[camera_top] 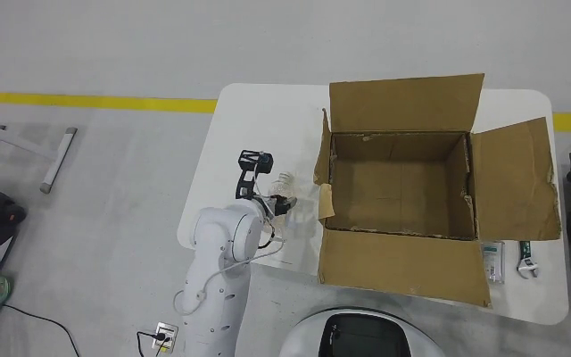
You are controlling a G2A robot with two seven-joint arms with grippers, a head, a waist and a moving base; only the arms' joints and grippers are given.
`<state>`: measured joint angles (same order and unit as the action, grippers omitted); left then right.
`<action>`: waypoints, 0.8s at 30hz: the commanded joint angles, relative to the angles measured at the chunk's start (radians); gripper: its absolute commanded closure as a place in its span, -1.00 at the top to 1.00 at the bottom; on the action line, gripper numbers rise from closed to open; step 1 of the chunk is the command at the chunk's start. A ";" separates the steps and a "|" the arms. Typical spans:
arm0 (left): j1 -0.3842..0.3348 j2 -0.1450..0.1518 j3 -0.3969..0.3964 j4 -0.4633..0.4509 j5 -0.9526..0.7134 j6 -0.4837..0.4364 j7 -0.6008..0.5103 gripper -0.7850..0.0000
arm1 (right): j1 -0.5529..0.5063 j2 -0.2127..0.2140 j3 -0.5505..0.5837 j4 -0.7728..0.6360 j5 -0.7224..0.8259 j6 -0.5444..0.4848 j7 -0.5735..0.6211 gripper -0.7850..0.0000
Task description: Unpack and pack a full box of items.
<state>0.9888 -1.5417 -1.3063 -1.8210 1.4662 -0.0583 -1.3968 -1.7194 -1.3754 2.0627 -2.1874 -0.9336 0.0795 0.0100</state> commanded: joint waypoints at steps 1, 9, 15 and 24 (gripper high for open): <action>0.007 0.004 0.001 0.009 -0.007 -0.036 -0.050 1.00 | 0.000 0.000 0.000 0.000 0.000 0.000 0.000 -1.00; -0.026 0.011 -0.002 0.148 0.001 -0.057 -0.046 1.00 | 0.000 0.000 0.000 0.000 0.000 0.000 0.000 -1.00; -0.079 0.014 0.002 0.247 0.002 -0.063 -0.003 1.00 | 0.000 0.000 0.000 0.000 0.000 0.000 0.000 -1.00; -0.127 0.018 0.019 0.365 0.001 -0.082 0.024 -0.04 | 0.000 0.000 0.000 0.000 0.000 0.000 0.000 -1.00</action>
<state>0.8647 -1.5248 -1.2870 -1.4688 1.4686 -0.1401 -1.3754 -1.7194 -1.3754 2.0627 -2.1874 -0.9336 0.0795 0.0100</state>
